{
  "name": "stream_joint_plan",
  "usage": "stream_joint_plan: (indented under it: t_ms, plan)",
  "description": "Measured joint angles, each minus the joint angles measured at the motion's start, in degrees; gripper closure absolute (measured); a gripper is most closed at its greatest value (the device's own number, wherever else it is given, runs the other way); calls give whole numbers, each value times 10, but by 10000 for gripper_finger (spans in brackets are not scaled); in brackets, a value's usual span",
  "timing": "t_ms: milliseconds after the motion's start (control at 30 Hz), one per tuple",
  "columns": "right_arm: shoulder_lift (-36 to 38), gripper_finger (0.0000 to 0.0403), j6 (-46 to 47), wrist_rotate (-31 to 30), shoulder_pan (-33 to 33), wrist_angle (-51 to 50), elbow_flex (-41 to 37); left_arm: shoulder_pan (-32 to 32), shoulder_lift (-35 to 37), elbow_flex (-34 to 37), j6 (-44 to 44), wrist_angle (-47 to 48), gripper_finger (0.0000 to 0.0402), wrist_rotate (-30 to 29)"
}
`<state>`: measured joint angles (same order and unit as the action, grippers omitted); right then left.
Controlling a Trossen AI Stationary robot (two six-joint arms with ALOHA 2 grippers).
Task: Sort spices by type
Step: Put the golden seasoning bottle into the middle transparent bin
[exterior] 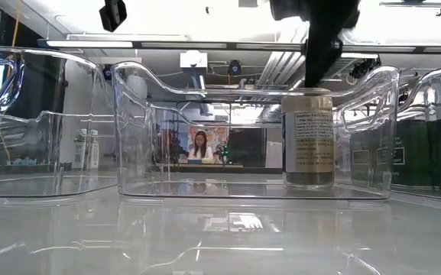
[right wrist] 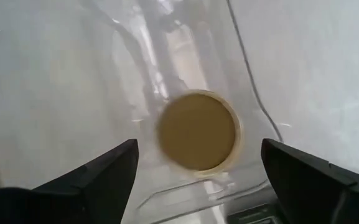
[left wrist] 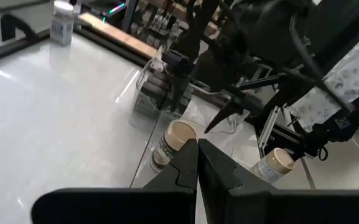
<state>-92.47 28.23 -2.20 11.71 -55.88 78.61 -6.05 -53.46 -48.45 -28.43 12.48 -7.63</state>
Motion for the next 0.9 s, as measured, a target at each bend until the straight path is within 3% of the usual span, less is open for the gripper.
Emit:
stream_joint_plan:
  t_ms: [133, 300, 633, 900]
  plan:
    - [0, 67, 35, 55, 20, -5, 45, 6, 18, 0, 2, 10, 401, 0]
    - [0, 67, 141, 70, 107, -6, 77, 8, 20, 0, 2, 30, 401, 0]
    - [-42, 66, 538, 56, 309, -26, 80, 8, 6, 0, 15, 32, 402, -2]
    - [-104, 66, 712, 57, 337, 59, 80, 16, 6, 0, 12, 30, 401, -1]
